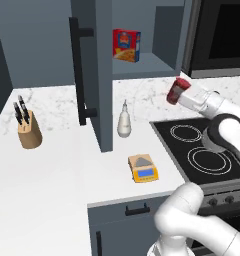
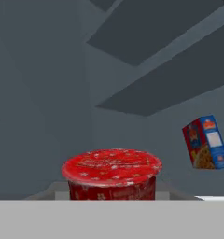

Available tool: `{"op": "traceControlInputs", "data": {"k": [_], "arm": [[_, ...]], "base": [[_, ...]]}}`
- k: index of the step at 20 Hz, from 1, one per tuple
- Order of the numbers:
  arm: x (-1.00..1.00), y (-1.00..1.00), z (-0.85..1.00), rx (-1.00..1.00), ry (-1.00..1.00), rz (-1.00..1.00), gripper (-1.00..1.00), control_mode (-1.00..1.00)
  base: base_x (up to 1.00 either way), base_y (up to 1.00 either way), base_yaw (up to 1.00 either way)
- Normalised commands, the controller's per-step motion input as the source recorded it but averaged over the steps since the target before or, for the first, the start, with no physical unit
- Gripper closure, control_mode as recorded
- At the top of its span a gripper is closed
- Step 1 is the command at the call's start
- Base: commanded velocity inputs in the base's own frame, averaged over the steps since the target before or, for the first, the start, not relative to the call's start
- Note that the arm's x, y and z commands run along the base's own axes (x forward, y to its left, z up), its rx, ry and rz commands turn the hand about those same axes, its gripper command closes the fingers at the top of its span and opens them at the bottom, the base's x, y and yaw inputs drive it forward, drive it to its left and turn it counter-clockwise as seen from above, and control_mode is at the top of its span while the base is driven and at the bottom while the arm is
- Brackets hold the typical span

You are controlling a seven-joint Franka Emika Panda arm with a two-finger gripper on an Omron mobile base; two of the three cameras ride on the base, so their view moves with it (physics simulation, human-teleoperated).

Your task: Pick the yogurt and place it on the digital scale for weighing, and close the cabinet.

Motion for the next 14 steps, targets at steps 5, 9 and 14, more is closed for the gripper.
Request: {"op": "traceControlInputs", "data": {"k": [5, 9, 14], "arm": [[-0.04, -0.51, -0.49, -0.19, 0.0, 0.43, 1.0, -1.0], [0.04, -0.14, -0.54, -0.2, 0.1, 0.37, 1.0, -1.0], [0.17, -0.01, -0.65, -0.14, 0.1, 0.31, 1.0, -1.0]], "base": [[0.0, 0.0, 0.0], [0.0, 0.0, 0.0], [0.0, 0.0, 0.0]]}}
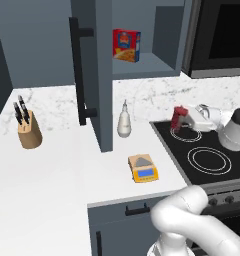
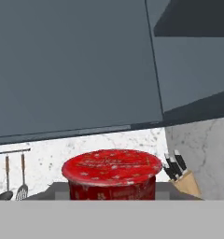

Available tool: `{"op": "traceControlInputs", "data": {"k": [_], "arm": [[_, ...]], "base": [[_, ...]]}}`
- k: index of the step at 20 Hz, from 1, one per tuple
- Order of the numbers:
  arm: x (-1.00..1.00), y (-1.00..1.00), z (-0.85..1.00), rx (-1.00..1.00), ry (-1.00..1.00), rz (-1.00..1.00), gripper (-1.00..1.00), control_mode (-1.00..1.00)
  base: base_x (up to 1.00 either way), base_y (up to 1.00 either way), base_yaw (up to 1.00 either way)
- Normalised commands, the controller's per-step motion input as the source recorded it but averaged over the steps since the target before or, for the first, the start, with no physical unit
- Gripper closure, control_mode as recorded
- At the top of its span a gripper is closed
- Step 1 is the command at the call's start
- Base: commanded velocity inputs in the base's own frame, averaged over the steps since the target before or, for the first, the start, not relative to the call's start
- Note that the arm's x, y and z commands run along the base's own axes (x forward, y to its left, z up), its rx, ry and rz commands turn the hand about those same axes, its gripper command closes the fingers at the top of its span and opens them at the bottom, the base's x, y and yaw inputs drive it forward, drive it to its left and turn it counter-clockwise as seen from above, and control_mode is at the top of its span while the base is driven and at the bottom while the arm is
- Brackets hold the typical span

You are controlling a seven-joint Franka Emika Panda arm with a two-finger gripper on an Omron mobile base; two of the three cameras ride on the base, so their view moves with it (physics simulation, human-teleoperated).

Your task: Pick the yogurt and place it on the digital scale for weighing, and close the cabinet.

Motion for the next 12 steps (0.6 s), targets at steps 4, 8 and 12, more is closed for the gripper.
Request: {"op": "traceControlInputs", "data": {"k": [4, 8, 12], "arm": [[0.55, 0.34, -0.63, -0.12, 0.13, 0.06, 1.0, -1.0], [0.53, 0.41, -0.51, -0.14, 0.01, 0.0, 1.0, -1.0], [0.4, 0.33, -0.51, -0.09, 0.0, 0.0, 1.0, -1.0]], "base": [[0.0, 0.0, 0.0], [0.0, 0.0, 0.0], [0.0, 0.0, 0.0]]}}
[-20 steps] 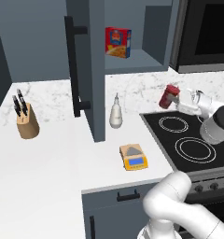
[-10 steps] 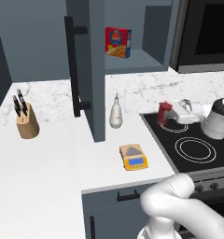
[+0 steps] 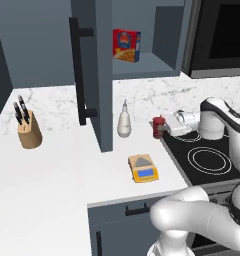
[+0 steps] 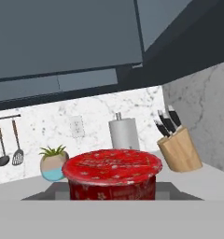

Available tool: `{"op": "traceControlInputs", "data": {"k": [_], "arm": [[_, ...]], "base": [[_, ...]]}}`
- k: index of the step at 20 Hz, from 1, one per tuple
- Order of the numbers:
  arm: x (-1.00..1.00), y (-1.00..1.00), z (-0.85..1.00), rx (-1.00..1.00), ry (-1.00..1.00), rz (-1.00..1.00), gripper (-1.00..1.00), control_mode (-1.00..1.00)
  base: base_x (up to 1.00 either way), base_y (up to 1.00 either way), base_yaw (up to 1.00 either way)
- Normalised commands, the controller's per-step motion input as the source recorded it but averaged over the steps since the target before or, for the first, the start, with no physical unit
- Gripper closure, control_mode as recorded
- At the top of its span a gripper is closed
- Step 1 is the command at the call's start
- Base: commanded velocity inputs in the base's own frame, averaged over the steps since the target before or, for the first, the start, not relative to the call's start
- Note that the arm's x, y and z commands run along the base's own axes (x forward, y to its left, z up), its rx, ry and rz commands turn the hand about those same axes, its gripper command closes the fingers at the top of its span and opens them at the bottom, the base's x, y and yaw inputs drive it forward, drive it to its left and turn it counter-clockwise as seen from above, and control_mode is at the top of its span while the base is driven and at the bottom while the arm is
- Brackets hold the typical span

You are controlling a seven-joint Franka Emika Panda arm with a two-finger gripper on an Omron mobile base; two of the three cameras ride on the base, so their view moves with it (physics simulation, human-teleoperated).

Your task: Pick the yogurt and place it on the digital scale for weighing, and close the cabinet.

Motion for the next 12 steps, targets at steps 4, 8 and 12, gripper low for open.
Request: {"op": "traceControlInputs", "data": {"k": [4, 8, 12], "arm": [[0.26, 0.23, -0.52, -0.03, -0.04, 0.02, 1.0, -1.0], [0.24, 0.15, -0.46, -0.01, -0.01, 0.0, 1.0, -1.0], [0.23, 0.09, -0.37, 0.0, -0.01, 0.0, 1.0, -1.0]], "base": [[0.0, 0.0, 0.0], [0.0, 0.0, 0.0], [0.0, 0.0, 0.0]]}}
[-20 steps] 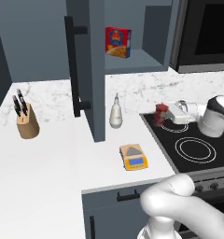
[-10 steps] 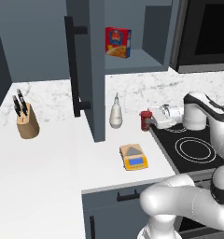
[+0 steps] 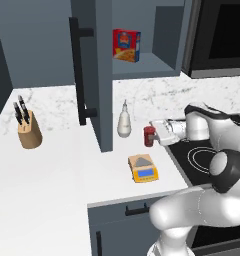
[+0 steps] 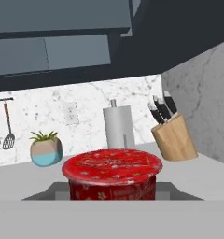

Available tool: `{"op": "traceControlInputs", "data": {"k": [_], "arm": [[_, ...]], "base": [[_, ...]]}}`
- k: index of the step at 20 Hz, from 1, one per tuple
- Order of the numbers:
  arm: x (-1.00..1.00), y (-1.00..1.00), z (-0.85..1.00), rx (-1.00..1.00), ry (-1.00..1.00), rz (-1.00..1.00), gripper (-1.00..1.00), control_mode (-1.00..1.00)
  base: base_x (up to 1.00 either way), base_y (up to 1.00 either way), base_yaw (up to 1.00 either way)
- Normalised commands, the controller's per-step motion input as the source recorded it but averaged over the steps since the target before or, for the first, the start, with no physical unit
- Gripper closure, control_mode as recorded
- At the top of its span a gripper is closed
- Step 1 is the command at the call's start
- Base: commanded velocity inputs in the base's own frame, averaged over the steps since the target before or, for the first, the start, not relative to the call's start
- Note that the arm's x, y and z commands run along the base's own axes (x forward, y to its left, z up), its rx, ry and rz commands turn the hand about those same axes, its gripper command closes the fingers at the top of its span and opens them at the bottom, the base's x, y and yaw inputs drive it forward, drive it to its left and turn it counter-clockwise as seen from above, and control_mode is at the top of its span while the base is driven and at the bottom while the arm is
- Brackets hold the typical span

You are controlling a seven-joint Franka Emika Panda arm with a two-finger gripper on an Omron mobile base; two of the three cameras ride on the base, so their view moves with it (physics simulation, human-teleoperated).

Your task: Pick the yogurt and place it on the digital scale for weighing, and close the cabinet.

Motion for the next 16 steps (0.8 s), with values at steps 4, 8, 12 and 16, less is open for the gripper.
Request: {"op": "traceControlInputs", "data": {"k": [4, 8, 12, 16], "arm": [[0.03, 0.02, -0.31, 0.0, -0.01, 0.0, 1.0, -1.0], [0.0, 0.03, -0.34, -0.01, 0.0, 0.0, 1.0, -1.0], [0.0, 0.14, -0.39, -0.03, 0.0, 0.0, 1.0, -1.0], [0.03, 0.09, -0.45, -0.03, -0.01, 0.0, 1.0, -1.0]], "base": [[0.0, 0.0, 0.0], [0.0, 0.0, 0.0], [0.0, 0.0, 0.0], [0.0, 0.0, 0.0]]}}
